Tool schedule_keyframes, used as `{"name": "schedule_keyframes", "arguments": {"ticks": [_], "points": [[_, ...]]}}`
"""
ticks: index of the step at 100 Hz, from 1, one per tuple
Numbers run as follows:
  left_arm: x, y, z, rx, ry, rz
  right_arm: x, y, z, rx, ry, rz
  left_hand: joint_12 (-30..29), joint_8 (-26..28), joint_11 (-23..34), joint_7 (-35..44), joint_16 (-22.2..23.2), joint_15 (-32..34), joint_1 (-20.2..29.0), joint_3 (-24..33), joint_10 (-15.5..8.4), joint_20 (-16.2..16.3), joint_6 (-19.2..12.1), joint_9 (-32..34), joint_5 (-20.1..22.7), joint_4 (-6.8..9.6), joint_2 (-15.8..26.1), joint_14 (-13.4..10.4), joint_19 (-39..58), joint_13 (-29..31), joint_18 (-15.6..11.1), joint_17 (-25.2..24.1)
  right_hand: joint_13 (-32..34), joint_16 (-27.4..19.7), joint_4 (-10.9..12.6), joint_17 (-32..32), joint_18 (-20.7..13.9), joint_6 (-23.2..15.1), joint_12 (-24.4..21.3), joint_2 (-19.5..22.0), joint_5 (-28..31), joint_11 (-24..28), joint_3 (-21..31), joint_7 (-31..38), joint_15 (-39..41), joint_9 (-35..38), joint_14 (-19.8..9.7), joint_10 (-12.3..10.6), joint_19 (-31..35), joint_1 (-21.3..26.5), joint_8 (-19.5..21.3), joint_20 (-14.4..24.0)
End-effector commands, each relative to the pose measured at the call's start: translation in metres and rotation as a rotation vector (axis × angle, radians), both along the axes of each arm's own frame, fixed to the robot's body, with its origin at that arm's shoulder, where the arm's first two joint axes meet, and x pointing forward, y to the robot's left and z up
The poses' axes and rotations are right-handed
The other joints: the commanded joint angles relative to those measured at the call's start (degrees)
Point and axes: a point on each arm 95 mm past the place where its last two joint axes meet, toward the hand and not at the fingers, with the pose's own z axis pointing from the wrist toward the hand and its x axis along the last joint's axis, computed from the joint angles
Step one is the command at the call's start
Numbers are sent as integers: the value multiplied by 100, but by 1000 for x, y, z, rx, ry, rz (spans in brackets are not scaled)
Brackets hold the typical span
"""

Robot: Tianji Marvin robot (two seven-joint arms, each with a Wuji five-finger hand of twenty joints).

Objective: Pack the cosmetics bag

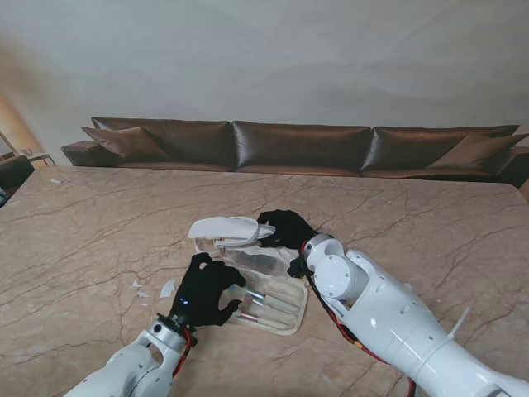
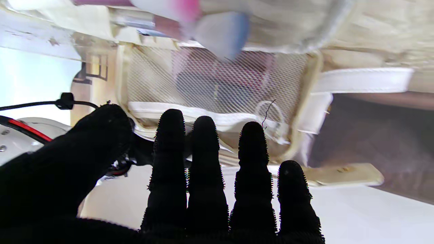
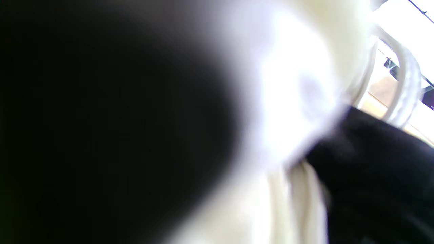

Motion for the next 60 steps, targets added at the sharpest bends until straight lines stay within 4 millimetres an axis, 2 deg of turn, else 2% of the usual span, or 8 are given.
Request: {"name": "schedule_keyframes", "arguments": {"ticks": [1,12,23,28,37,45,52,60], "points": [[-2,12,-2,7,11,29,-9,6,-12,-1,33,18,-91,-56,-46,-146,-50,-49,-154,-40,73,140,81,-146,-38,145,198,31,166,75,126,53,528,50,86,276,-94,-745,-42,325,171,163,322,430,427,217,-279,-113,358,455,-33,-38],[1,32,-2,21,18,90,-9,5,-12,-4,34,17,-69,-34,-5,-78,-33,7,-124,-83,106,201,58,-22,82,168,336,52,270,185,182,215,530,50,85,276,-94,-729,-41,324,179,165,323,437,429,220,-279,-114,358,455,-31,-38],[2,54,-2,41,28,143,-8,6,-11,-9,33,18,-22,-64,35,27,17,108,-45,-299,75,384,-7,58,140,47,454,69,647,327,340,805,533,50,85,276,-94,-733,-41,331,175,163,325,434,430,218,-288,-113,358,453,-33,-38],[1,65,-2,54,34,165,-8,6,-11,-11,33,18,37,-25,116,300,48,192,51,-468,70,433,-135,228,251,-90,443,82,781,487,366,1004,530,49,84,276,-94,-728,-42,335,175,161,322,435,429,212,-288,-115,358,450,-32,-38],[-2,84,-6,72,65,197,-7,6,-11,-14,36,15,156,2,281,841,122,372,128,-688,55,464,-351,654,543,-99,519,166,977,795,433,1256,531,49,83,276,-94,-726,-40,337,173,165,322,431,430,216,-276,-114,358,451,-35,-39],[-7,95,-11,78,99,209,-5,7,-11,-16,40,13,315,-110,421,1171,179,472,121,-866,53,473,-469,937,915,28,764,254,1080,906,496,1295,532,49,83,276,-94,-730,-40,335,169,164,321,431,431,213,-283,-108,358,453,-33,-39],[-12,103,-17,90,132,211,-4,8,-12,-16,42,13,452,-368,483,1131,194,486,24,-890,74,477,-440,1012,1304,146,1072,309,1091,892,533,1239,532,49,83,276,-94,-730,-39,336,178,167,321,437,432,217,-279,-112,358,452,-30,-39],[-19,108,-23,123,176,195,-4,10,-12,-17,43,17,506,-717,305,711,143,314,-97,-1016,99,446,-301,750,1362,322,1495,283,989,618,476,1122,532,50,85,276,-94,-726,-39,334,176,168,325,436,433,217,-280,-102,358,455,-31,-39]]}}
